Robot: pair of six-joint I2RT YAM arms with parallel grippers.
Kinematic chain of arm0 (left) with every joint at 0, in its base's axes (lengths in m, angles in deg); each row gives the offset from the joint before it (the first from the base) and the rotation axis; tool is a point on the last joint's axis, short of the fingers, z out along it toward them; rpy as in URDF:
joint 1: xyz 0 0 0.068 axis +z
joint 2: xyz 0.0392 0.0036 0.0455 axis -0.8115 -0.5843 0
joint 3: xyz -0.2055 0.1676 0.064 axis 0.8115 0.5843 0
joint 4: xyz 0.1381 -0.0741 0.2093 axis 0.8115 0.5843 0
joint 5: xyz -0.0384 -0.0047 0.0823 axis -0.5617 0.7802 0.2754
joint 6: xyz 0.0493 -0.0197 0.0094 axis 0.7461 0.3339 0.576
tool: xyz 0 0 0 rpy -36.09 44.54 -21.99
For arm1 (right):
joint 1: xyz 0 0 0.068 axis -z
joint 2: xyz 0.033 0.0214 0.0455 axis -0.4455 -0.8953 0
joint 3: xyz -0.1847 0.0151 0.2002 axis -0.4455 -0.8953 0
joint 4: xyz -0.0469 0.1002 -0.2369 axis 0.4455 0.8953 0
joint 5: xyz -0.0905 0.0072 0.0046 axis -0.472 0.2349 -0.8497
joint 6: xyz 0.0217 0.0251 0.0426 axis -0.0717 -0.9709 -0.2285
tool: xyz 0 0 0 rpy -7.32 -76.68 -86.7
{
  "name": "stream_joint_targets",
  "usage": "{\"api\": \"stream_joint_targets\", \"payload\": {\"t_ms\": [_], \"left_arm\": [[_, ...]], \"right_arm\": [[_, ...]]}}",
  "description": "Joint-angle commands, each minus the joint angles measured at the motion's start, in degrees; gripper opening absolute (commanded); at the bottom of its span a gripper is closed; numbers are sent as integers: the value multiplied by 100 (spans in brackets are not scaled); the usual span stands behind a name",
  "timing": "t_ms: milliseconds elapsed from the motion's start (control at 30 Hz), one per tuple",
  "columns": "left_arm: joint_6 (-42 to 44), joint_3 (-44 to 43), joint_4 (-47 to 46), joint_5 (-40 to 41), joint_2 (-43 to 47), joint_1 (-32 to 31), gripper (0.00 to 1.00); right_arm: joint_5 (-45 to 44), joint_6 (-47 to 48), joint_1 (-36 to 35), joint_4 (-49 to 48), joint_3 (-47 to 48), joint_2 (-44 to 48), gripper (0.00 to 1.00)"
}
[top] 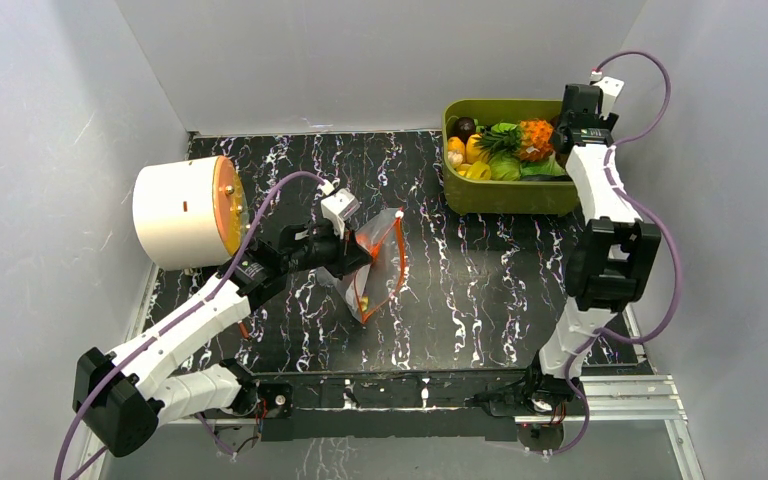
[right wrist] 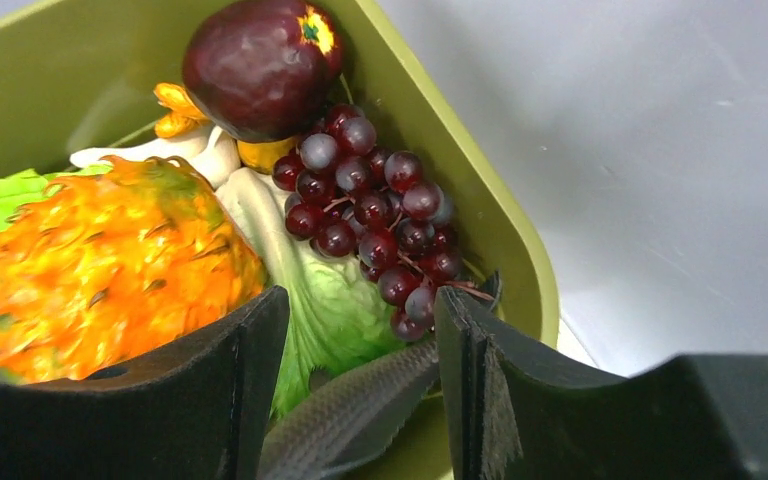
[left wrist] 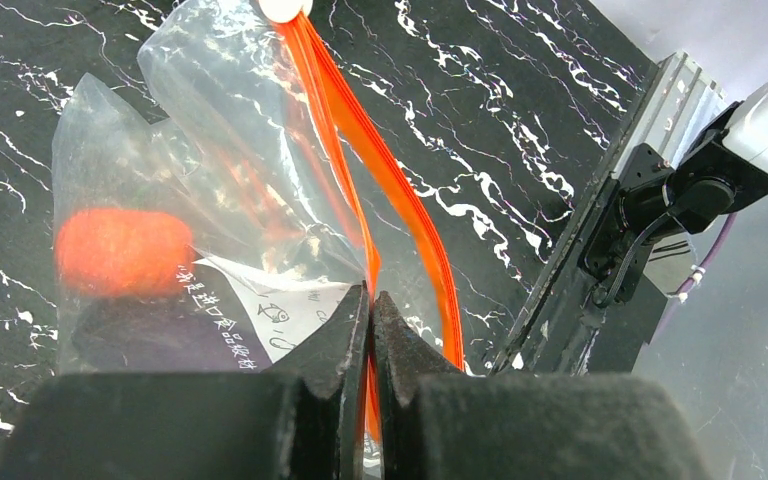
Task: Place the food in the zip-top bag and seal the zipper
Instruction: Pick up the fake fruit from the bin.
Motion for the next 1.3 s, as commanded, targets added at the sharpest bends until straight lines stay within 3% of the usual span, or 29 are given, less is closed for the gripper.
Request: {"api": "stream_joint_targets", "payload": {"t_ms": [0,500,700,967,1133,1267], "left_arm": [[24,-19,-75,-106,51,-19,0],[103,-60,-39,-98,-47,-19,0],[64,-41,-153,-383,-107,-20,0],[59,-27,-203,-373,-98,-19,0],[59,-20,-243,-387,-119,-18,0],[39,-15,-230,-374,-155,-20,0]], "right_arm": [[310,3,142,-94,521,-384,53],[26,-75,263,-115,817,-1139,53],[-288,4,273,-21,1287,-1481,70],[-303,117,289,90,1470,-1897,77],[-265,127,313,199,1627,-2123,74],[-130,151,336,226,1677,-2147,61]]}}
